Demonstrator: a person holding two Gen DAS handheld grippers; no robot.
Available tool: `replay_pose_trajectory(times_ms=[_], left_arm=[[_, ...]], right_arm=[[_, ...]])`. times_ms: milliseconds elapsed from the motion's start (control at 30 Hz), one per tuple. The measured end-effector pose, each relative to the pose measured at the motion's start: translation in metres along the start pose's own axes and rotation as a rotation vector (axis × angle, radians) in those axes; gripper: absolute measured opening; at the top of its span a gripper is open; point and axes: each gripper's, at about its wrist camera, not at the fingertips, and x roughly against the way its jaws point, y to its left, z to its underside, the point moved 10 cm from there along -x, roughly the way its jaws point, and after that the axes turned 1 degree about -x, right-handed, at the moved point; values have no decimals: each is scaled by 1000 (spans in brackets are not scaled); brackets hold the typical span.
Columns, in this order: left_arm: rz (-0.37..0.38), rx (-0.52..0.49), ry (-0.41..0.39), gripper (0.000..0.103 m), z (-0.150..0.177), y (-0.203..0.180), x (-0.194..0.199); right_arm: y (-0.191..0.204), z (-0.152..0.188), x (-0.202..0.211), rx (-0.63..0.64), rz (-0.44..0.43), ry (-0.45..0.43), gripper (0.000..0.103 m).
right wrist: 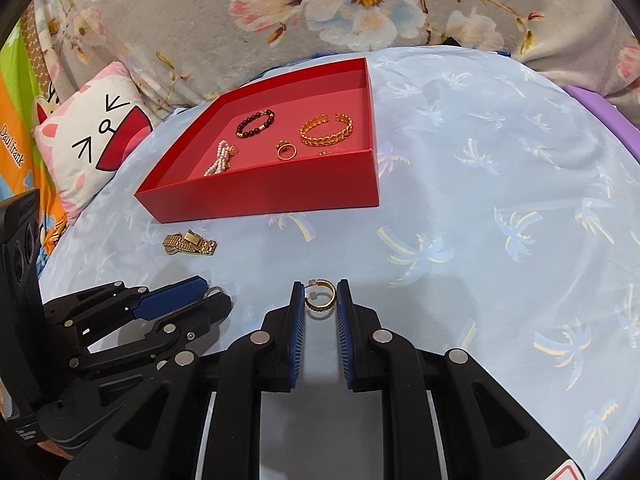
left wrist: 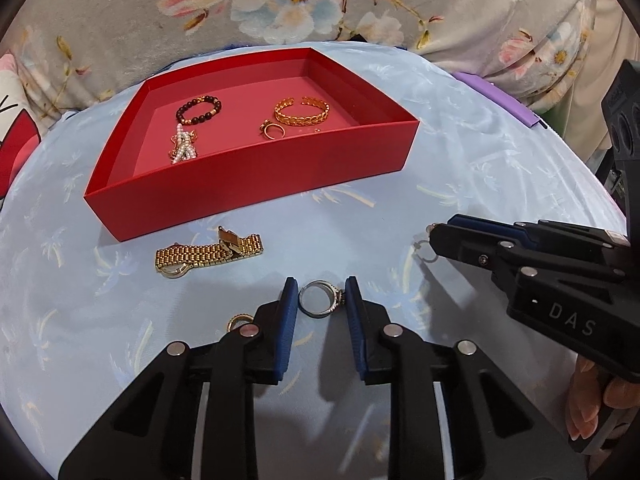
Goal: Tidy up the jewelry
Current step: 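Grasp the silver ring with the left tool while right tool holds the hoop earring, then carry ring and hoop earring into the red box and open both tools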
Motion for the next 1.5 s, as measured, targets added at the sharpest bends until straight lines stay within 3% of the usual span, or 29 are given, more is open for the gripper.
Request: replay_pose_trajectory(times_ms=[267, 367, 600, 767, 900, 1233, 1500], left_arm=[[15, 40, -50, 23, -18, 11, 30], [8, 44, -81, 23, -38, 23, 46], [-56, 66, -189, 23, -117, 63, 65], [-87, 141, -204, 23, -155, 95, 46], [-99, 210, -170, 23, -166, 118, 14], [-110, 262, -83, 23, -168, 154, -54], [-126, 273, -59, 24, -165, 162, -66]], right_arm=[[7, -12, 13, 19, -25, -23, 15], [18, -33, 27, 65, -52, -51, 15], [43, -112, 35, 115, -111, -121, 15], [59, -152, 8, 117, -114, -120, 15], [65, -168, -32, 84, -127, -79, 15], [69, -182, -104, 48, -98, 14, 15], [72, -181, -133, 51, -79, 62, 15]])
